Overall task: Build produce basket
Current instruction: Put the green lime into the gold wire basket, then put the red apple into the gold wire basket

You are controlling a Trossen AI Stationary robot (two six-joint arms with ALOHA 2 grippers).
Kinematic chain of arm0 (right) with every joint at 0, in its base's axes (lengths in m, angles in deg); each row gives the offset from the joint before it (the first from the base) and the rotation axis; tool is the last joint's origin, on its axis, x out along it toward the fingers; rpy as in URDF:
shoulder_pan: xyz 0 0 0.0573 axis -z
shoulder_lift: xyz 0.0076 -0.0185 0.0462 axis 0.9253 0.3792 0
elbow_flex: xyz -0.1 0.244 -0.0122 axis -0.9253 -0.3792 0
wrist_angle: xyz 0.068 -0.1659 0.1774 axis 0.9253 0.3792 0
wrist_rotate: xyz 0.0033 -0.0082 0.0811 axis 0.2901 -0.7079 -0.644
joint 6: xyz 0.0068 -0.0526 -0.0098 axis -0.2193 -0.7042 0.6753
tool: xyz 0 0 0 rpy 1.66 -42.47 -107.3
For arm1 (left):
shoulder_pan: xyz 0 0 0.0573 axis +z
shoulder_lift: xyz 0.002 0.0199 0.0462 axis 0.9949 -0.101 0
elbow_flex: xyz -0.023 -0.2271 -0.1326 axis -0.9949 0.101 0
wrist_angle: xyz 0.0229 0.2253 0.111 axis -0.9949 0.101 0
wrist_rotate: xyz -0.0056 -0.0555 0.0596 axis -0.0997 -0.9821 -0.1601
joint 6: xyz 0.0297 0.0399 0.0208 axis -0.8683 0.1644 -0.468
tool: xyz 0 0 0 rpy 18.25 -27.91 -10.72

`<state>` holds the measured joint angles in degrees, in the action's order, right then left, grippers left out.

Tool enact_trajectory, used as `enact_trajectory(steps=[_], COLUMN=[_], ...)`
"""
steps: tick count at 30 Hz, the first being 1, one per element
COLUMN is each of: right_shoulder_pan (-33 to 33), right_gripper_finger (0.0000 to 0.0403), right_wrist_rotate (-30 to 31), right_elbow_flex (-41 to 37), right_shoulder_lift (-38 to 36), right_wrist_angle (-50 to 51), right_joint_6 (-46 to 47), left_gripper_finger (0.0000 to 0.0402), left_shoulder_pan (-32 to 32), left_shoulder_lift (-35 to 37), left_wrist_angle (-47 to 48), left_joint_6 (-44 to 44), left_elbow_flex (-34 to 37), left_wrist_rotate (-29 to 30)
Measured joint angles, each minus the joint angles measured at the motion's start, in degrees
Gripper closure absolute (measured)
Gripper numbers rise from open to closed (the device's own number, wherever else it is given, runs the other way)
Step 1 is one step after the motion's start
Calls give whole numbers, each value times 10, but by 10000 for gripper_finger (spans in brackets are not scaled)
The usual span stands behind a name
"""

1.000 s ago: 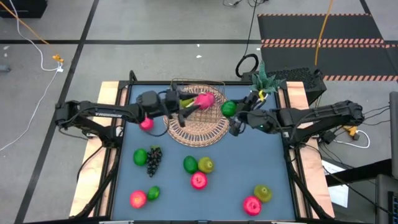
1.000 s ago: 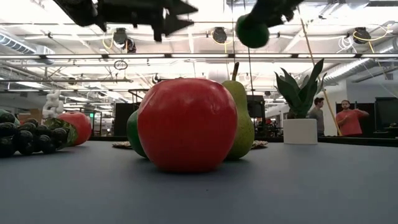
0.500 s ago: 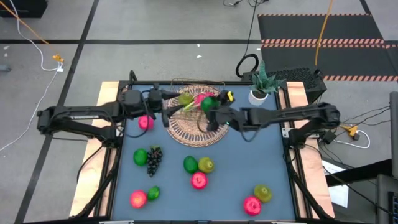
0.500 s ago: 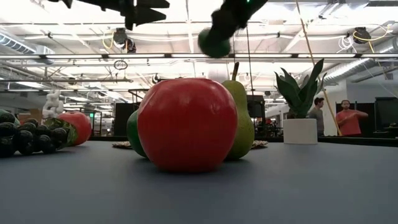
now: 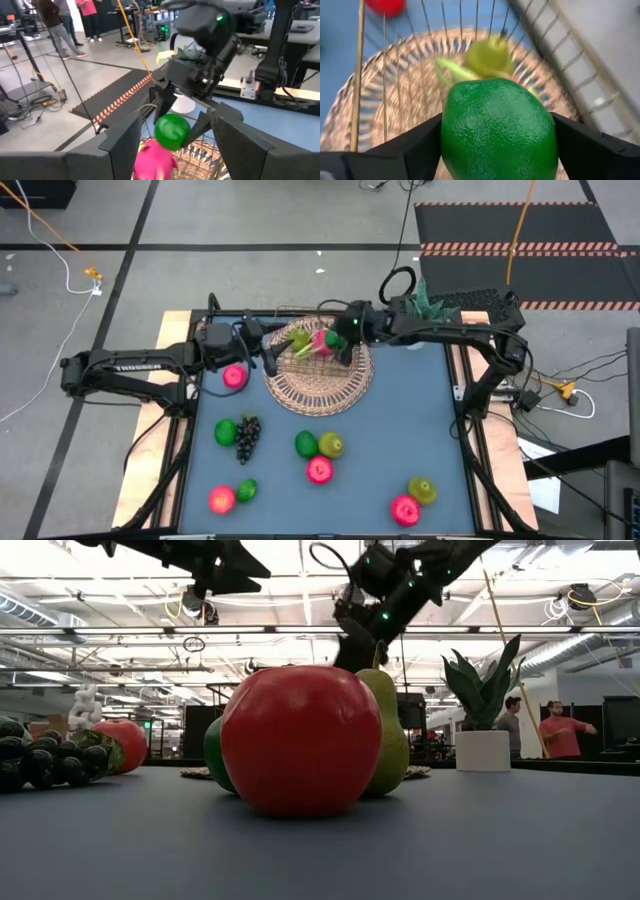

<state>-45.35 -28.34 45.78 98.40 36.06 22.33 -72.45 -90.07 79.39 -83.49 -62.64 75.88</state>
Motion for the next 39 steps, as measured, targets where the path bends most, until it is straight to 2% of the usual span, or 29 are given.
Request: enact_trajectory(steps=[2, 8, 11, 17, 23, 26, 29, 32, 36, 39], right_shoulder_pan=[11, 27, 21, -2, -11, -20, -37, -72, -156, -237], right_gripper_finger=[55, 22, 20, 19, 19, 19, 19, 19, 19, 19], right_wrist_rotate=[-24, -30, -30, -32, -26, -25, -25, -15, 73, 149], right_elbow_flex=[0, 6, 26, 105, 148, 149, 150, 149, 139, 128], right_shoulder_lift=[1, 1, 24, 97, 116, 97, 57, 8, -66, -111], right_wrist_angle=[21, 28, 3, 21, 31, 53, 130, 225, 332, 411], right_joint_6=[0, 1, 7, 7, 1, 1, 0, 7, 56, 133], left_gripper_finger=[158, 158, 158, 158, 158, 158, 158, 158, 158, 158], left_shoulder_pan=[3, 6, 5, 6, 5, 5, 5, 5, 6, 5], left_shoulder_lift=[-1, -1, -1, -1, -1, -1, -1, -1, -1, -1], left_wrist_angle=[2, -2, -16, -26, -11, 1, 23, 36, 40, 39], left_joint_6=[1, 1, 1, 0, -8, -10, -10, -11, -10, -9], left_elbow_flex=[0, 0, 0, 0, 0, 0, 0, 0, 0, 0], left_wrist_rotate=[0, 0, 0, 0, 0, -1, 2, 31, 57, 58])
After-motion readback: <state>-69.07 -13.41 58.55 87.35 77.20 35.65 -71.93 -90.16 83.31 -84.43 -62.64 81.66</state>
